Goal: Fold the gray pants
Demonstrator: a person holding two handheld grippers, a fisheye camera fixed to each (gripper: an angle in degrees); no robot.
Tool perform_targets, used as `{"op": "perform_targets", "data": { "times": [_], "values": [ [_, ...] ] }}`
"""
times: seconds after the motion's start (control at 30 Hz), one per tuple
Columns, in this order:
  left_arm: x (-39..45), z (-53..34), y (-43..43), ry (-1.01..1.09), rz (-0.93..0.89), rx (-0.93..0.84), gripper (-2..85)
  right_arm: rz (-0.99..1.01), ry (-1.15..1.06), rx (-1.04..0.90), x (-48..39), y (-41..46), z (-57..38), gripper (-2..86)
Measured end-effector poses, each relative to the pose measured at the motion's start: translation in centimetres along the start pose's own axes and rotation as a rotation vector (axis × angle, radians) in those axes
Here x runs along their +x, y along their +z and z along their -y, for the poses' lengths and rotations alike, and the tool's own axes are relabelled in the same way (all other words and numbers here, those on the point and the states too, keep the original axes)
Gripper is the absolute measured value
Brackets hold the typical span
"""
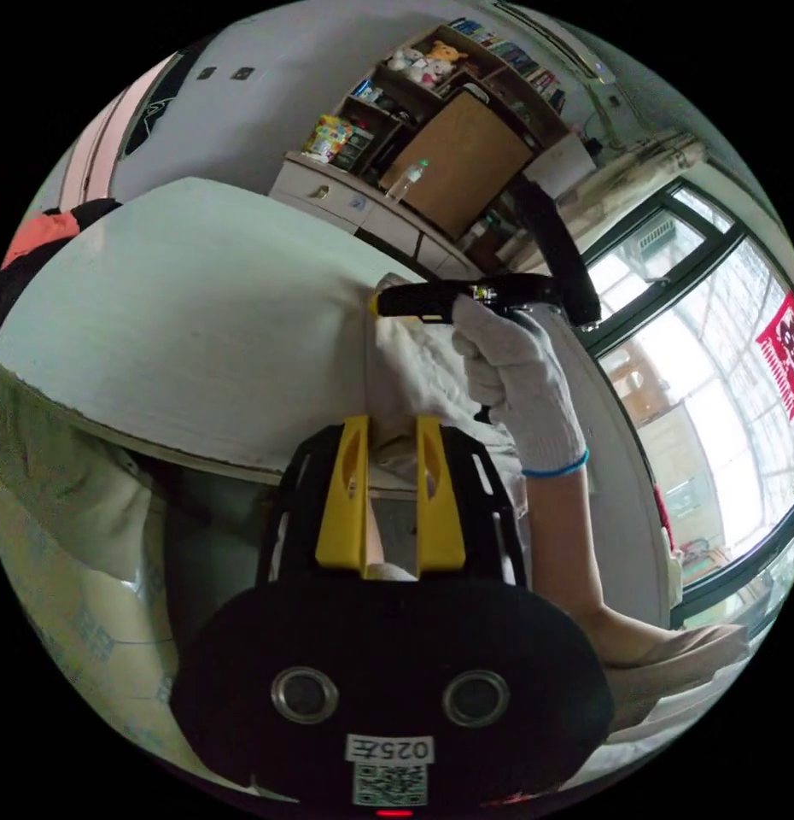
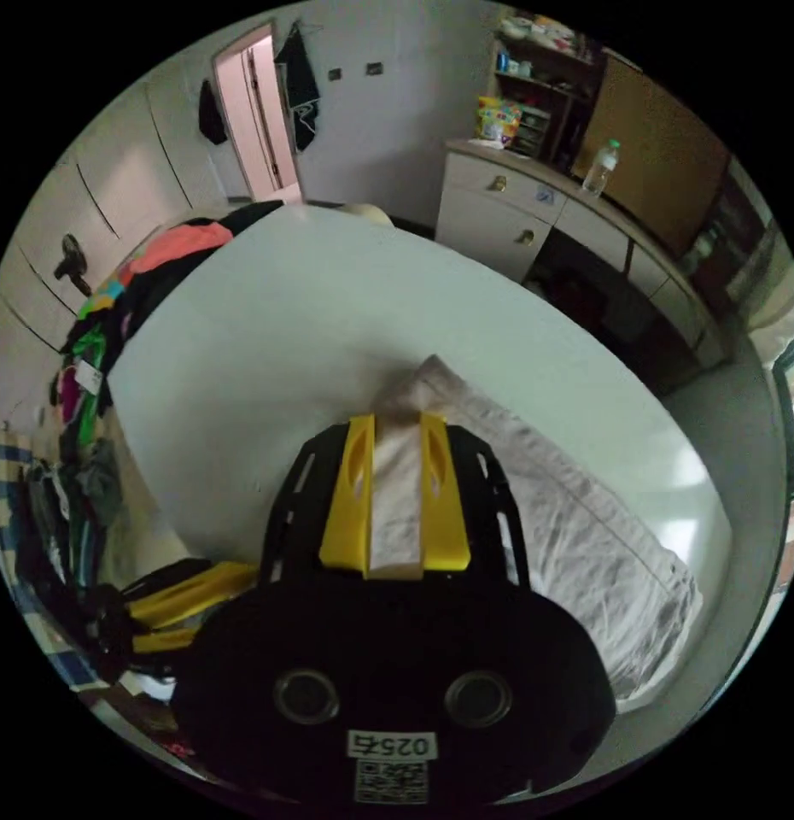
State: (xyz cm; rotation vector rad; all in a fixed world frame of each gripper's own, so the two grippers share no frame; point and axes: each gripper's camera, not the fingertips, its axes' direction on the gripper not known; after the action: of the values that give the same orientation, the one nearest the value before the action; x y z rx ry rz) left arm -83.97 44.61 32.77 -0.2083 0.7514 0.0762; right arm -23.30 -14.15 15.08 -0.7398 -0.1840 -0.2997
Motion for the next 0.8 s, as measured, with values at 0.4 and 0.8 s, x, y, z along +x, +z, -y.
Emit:
{"op": "perform_targets", "data": {
  "times": [0.4, 0.8],
  "values": [
    [-3.3, -1.9, -1.6, -0.003, -0.124, 0.13, -1.2, -0.357, -0.208, 0.027, -9.2, 0.1, 0.9, -0.8],
    [4.7, -6.4, -8.5, 0.235, -0.445, 0.429, -1.5, 0.514, -0.145, 0.514, 8.6, -16.1, -6.2, -0.8]
  ]
}}
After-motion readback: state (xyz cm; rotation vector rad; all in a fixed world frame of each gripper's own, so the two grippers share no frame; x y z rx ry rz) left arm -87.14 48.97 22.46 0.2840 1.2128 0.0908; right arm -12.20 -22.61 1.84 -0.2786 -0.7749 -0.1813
